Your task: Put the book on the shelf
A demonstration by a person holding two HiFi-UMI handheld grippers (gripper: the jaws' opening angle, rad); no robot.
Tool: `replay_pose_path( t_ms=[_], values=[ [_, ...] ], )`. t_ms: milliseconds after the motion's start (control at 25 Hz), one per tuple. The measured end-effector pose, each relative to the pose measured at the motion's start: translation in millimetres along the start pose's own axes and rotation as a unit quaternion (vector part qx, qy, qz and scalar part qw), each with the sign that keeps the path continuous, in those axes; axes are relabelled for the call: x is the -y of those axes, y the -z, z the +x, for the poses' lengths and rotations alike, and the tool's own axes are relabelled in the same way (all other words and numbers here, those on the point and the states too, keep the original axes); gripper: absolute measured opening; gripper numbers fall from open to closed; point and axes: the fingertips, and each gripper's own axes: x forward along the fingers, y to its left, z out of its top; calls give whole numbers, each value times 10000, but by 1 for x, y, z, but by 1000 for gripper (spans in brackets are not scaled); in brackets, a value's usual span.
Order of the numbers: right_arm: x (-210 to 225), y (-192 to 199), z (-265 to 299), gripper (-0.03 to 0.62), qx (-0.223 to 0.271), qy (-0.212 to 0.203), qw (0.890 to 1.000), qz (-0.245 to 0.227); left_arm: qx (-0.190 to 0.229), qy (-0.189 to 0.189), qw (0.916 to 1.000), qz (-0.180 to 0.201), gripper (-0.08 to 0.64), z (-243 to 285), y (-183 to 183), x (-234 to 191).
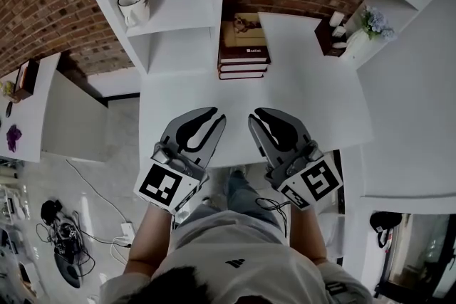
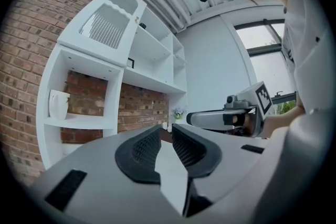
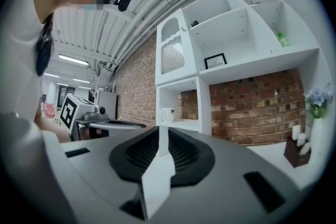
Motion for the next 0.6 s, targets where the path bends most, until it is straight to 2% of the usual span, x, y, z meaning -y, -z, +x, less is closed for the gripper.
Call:
replay_pose_path(
  t_ms=[600],
  values=[
    [107,32,45,83,-431,-136,9989,135,-298,-247,9993,6,147,103,33,-60]
  ],
)
